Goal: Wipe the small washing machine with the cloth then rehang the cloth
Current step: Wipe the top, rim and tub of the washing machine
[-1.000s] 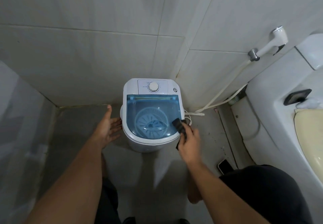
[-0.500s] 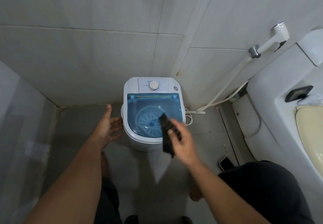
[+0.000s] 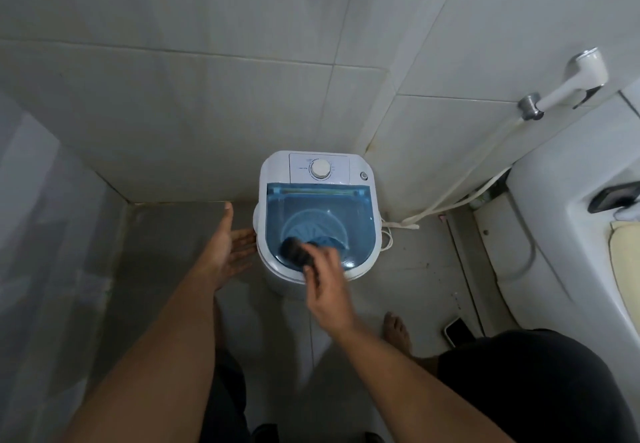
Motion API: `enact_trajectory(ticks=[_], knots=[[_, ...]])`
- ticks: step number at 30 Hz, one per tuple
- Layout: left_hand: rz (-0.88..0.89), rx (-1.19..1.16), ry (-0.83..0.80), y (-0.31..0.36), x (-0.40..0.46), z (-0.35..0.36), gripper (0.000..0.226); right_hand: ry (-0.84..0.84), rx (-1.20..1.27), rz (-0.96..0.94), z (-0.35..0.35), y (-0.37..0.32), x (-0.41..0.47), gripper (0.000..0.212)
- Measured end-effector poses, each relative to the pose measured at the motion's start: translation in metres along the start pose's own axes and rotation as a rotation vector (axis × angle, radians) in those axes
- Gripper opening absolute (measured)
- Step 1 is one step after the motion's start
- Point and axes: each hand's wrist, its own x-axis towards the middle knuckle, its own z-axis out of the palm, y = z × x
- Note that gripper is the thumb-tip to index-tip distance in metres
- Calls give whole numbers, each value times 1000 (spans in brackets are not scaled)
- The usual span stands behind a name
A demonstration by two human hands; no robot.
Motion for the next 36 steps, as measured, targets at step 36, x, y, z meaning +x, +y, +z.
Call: enact_trajectory(ticks=[36], knots=[[317, 9, -139, 75, -190, 4, 43, -207, 581, 251, -108, -176, 58, 54]])
